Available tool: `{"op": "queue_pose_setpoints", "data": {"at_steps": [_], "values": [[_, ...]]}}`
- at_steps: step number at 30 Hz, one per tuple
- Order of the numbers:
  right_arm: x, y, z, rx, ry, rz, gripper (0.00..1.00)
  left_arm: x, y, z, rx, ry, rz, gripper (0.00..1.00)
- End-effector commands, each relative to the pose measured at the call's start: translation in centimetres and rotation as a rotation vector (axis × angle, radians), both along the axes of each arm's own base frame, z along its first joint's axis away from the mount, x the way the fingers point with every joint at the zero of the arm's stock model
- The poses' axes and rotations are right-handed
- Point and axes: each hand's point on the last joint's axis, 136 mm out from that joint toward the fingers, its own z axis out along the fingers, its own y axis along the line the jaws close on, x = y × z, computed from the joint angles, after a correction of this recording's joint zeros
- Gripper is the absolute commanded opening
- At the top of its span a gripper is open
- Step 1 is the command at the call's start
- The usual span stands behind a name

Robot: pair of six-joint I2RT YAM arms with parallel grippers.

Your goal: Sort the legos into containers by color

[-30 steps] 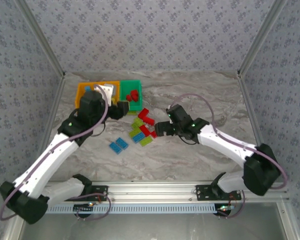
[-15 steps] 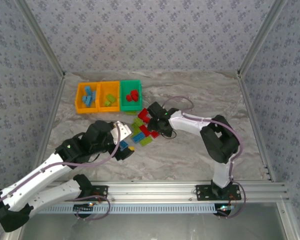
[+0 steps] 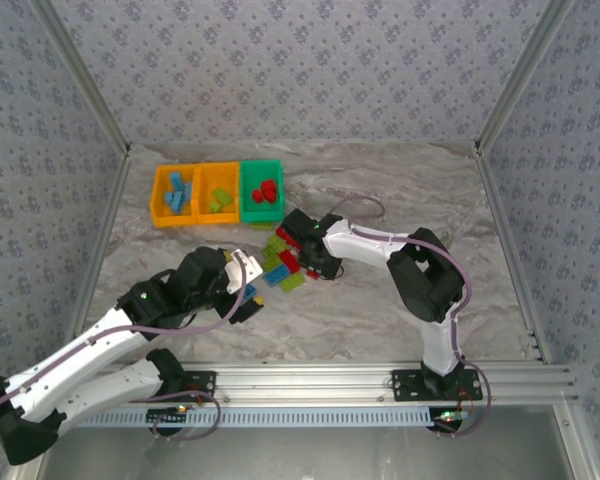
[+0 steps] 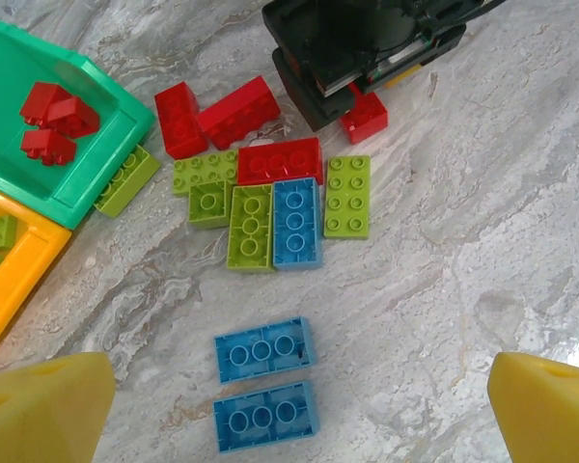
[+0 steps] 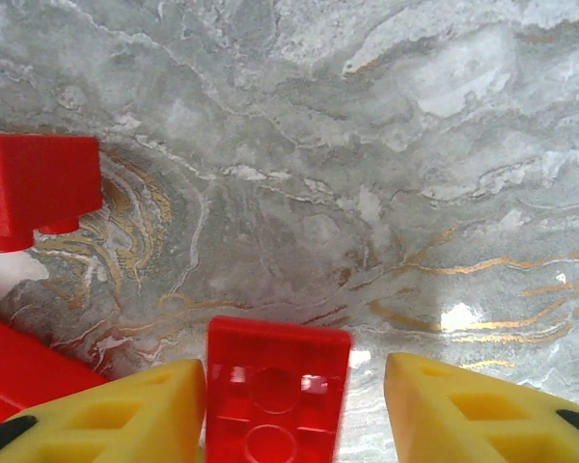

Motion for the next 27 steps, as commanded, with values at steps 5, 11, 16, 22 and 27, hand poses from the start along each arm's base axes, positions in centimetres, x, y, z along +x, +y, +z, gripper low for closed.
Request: {"op": "queue_pose_setpoints", "data": {"at_steps": [5, 11, 16, 22, 27], "values": [[-1.2, -2.2, 0.5, -0.004, 0.001, -0.061, 0.36, 0.1, 0.2, 1.1, -0.022, -0.053, -0.006, 0.99], [-0.1, -1.8, 10.1, 0.105, -0.307, 0.019, 0.34, 0.6, 1.0, 2.0, -0.053, -0.102, 0.041, 0.99], [2.1, 3.7, 18.7, 0.129, -0.671, 0.306, 0.31, 4.2, 4.1, 4.0, -0.167, -0.136, 0.345, 0.99], [7.8, 10.5, 20.1, 0.048, -0.806, 0.606, 0.28, 6.6, 8.6, 4.9, -0.204, -0.152, 0.603, 0.99], [14.6, 13.1, 16.7, -0.062, -0.731, 0.647, 0.30, 6.9, 9.8, 4.5, -0.145, -0.179, 0.644, 0.99]]}}
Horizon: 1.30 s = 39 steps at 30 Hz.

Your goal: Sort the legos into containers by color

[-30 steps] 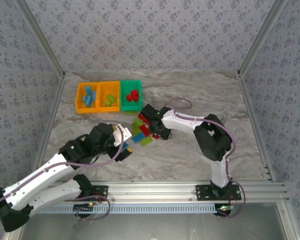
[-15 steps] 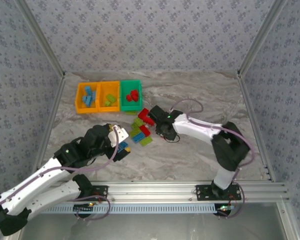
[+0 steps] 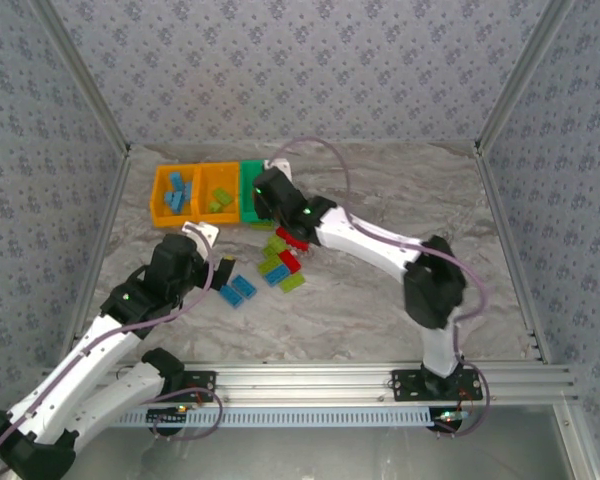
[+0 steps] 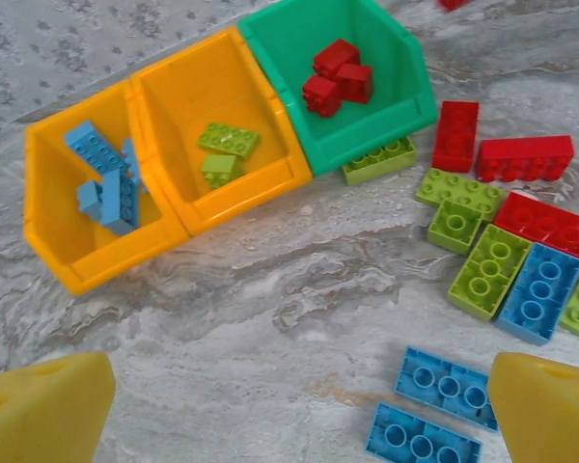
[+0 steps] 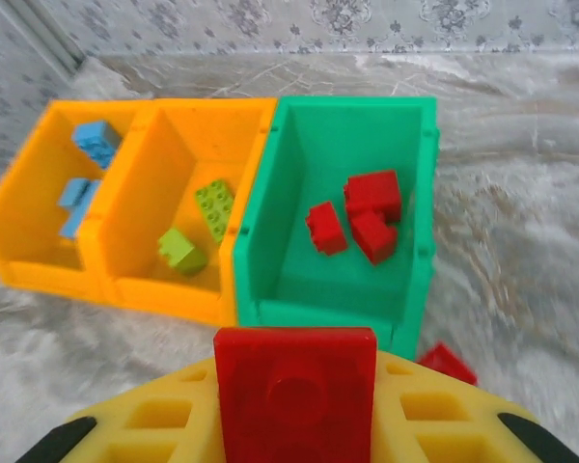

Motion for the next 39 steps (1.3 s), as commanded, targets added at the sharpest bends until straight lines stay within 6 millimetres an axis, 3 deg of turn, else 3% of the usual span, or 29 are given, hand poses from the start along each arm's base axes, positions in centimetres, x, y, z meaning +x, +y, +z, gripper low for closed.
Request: {"op": "queue_pose_setpoints", "data": {"at_steps": [1, 6, 9, 10, 11, 12, 13, 15, 18, 19, 22, 25, 30, 34, 36, 39], "values": [[4.0, 0.7, -1.6, -0.127, -0.020, 0.054, 0.30, 0.7, 1.0, 1.6, -0.004, -0.055, 0.069, 0.99], [9.6, 2.7, -3.6, -0.058, -0.016, 0.062, 0.37, 0.7, 1.3, 1.6, 0.017, -0.059, 0.076, 0.99], [11.4, 4.0, -4.6, 0.002, 0.007, 0.100, 0.39, 0.7, 1.6, 1.7, 0.022, -0.068, 0.090, 0.99], [11.7, 4.5, -4.4, 0.014, 0.002, 0.113, 0.42, 0.8, 1.6, 1.8, 0.021, -0.070, 0.092, 0.99], [11.9, 5.1, -4.4, 0.014, -0.003, 0.137, 0.50, 0.8, 1.7, 1.8, 0.021, -0.073, 0.095, 0.99], [11.8, 5.6, -4.3, 0.009, -0.007, 0.153, 0.64, 0.8, 1.6, 1.7, 0.024, -0.072, 0.092, 0.99], [11.9, 5.6, -4.1, 0.004, -0.010, 0.152, 0.68, 0.9, 1.6, 1.8, 0.025, -0.073, 0.093, 0.99], [11.8, 5.0, -3.8, -0.007, 0.005, 0.141, 0.71, 1.0, 1.7, 1.8, 0.022, -0.072, 0.097, 0.99], [10.7, 3.8, -1.2, 0.004, 0.035, 0.143, 0.73, 1.0, 1.8, 1.7, 0.014, -0.068, 0.101, 0.99], [9.9, 3.4, -0.7, -0.005, 0.054, 0.158, 0.74, 1.0, 1.8, 1.8, 0.012, -0.069, 0.103, 0.99], [6.4, 2.1, 3.4, -0.038, 0.055, 0.226, 0.77, 1.2, 1.8, 1.6, -0.007, -0.063, 0.116, 0.99], [1.1, 0.2, 6.1, -0.093, 0.060, 0.306, 0.81, 1.4, 1.9, 1.4, -0.024, -0.046, 0.133, 0.99], [-8.1, -3.5, 7.6, -0.118, 0.053, 0.417, 0.88, 1.8, 2.0, 0.5, -0.032, -0.003, 0.154, 0.99], [-15.0, -6.8, 7.9, -0.095, 0.035, 0.481, 0.95, 1.3, 0.6, 0.1, -0.142, 0.120, 0.172, 0.99], [-17.6, -8.4, 7.8, -0.065, 0.035, 0.498, 0.99, 0.5, 0.3, -0.9, -0.221, 0.250, 0.255, 0.99], [-19.7, -10.8, 7.6, -0.008, 0.032, 0.464, 1.00, -0.6, -0.7, -3.7, -0.359, 0.421, 0.424, 0.98]]}}
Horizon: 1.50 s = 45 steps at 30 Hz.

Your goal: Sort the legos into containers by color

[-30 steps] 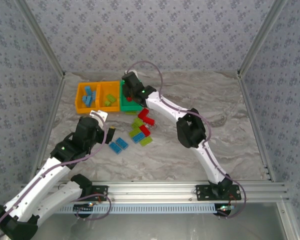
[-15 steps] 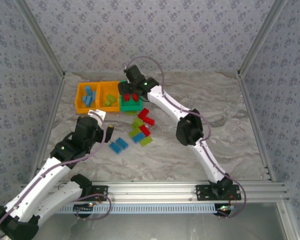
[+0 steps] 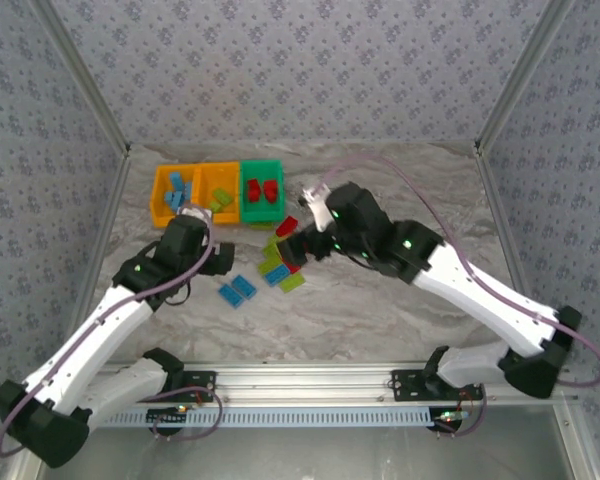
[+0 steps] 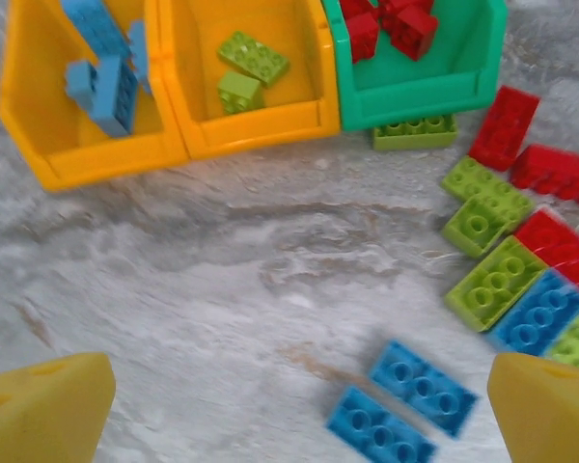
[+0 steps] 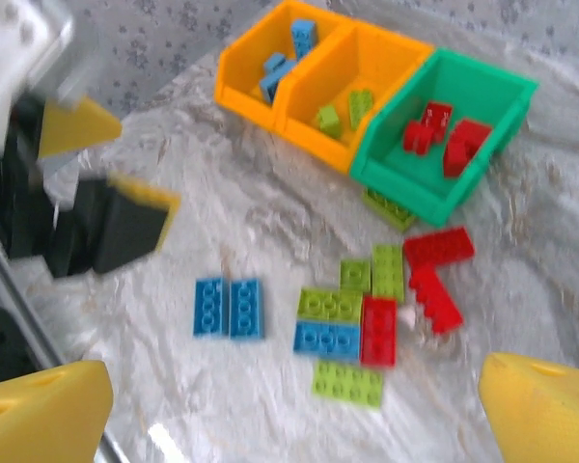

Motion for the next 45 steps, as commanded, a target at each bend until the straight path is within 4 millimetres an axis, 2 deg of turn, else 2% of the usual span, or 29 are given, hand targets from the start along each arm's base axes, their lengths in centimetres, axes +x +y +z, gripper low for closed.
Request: {"op": "queue_pose_setpoints", "data": {"at_steps": [1, 2, 6, 10, 13, 22, 30, 37, 39, 42, 45], "values": [[-1.3, -2.0, -2.1, 0.016, 0.045, -0.048, 1.00, -2.7, -1.0, -3.3, -0.207, 0.225, 0.232, 0.95], [-1.5, -2.7, -2.9, 0.009, 0.055, -0.066, 1.00, -3.1, -1.5, -4.3, -0.232, 0.256, 0.265, 0.93], [-1.5, -4.8, -4.1, -0.002, 0.053, -0.144, 1.00, -5.1, -2.8, -8.5, -0.272, 0.331, 0.355, 0.90], [-1.5, -4.8, -4.8, -0.015, 0.067, -0.150, 1.00, -6.5, -3.1, -12.7, -0.304, 0.403, 0.405, 0.87], [-1.4, -4.7, -5.0, -0.020, 0.072, -0.156, 1.00, -6.5, -3.0, -14.2, -0.294, 0.407, 0.409, 0.86], [-1.4, -4.5, -5.0, -0.004, 0.084, -0.166, 1.00, -5.0, -3.1, -15.7, -0.239, 0.377, 0.386, 0.86], [-1.5, -4.4, -4.7, 0.009, 0.095, -0.170, 1.00, -5.4, -1.5, -18.0, -0.234, 0.423, 0.448, 0.69], [-1.4, -4.0, -4.6, 0.024, 0.099, -0.170, 1.00, -6.4, -0.6, -19.2, -0.202, 0.450, 0.453, 0.60], [-1.7, -3.4, -4.7, 0.027, 0.114, -0.142, 1.00, -6.5, -0.3, -19.4, -0.194, 0.454, 0.453, 0.53], [-3.6, -1.0, -5.0, 0.041, 0.157, 0.010, 1.00, -6.1, -0.1, -19.0, -0.201, 0.452, 0.448, 0.38], [-6.3, 2.0, -5.6, 0.059, 0.218, 0.192, 1.00, -5.2, -0.4, -17.2, -0.215, 0.415, 0.416, 0.35]]}}
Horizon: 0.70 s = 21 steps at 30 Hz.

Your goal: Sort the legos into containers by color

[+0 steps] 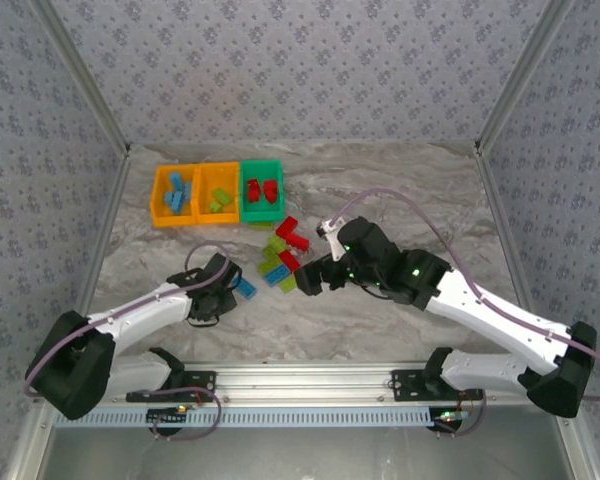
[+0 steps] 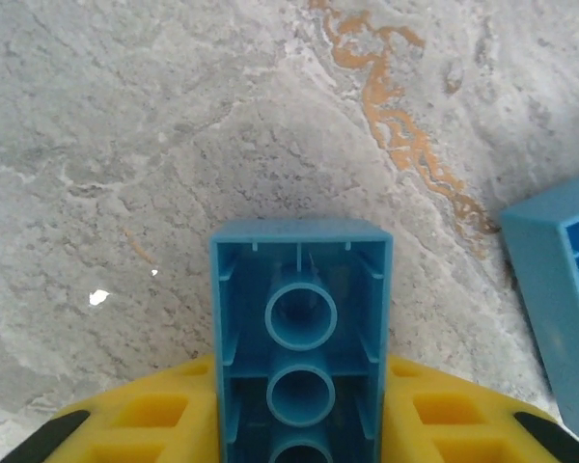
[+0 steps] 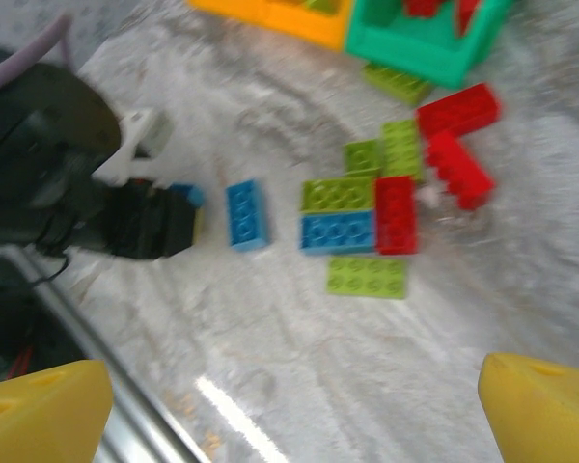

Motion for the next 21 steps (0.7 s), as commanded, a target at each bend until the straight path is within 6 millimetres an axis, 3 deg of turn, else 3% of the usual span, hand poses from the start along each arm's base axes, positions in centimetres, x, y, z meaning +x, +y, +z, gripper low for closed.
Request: {"op": "queue_pose_setpoints", "data": {"at_steps": [1, 6, 10, 12, 15, 21], "values": [[-3.3, 3.7, 0.8, 0.069, 0.035, 0.228, 1.00, 1.4, -0.4, 2.2, -0.010, -0.056, -0.037, 0.35], [-3.1, 4.9, 0.7, 0.091, 0.018, 0.205, 1.00, 5.3, 0.5, 7.9, -0.005, -0.206, -0.016, 0.34], [-1.9, 4.2, 0.8, 0.063, -0.009, 0.136, 1.00, 11.0, 2.9, 12.9, -0.018, -0.362, 0.073, 0.33], [-1.8, 3.9, 0.7, 0.049, -0.006, 0.118, 1.00, 14.4, 5.4, 14.7, 0.014, -0.410, 0.140, 0.32], [-1.8, 3.6, 0.3, 0.039, 0.008, 0.099, 1.00, 19.3, 8.9, 15.3, 0.019, -0.426, 0.232, 0.32], [-1.9, 2.7, -0.4, 0.023, 0.013, 0.066, 1.00, 27.0, 12.1, 12.9, 0.022, -0.343, 0.243, 0.32]]}}
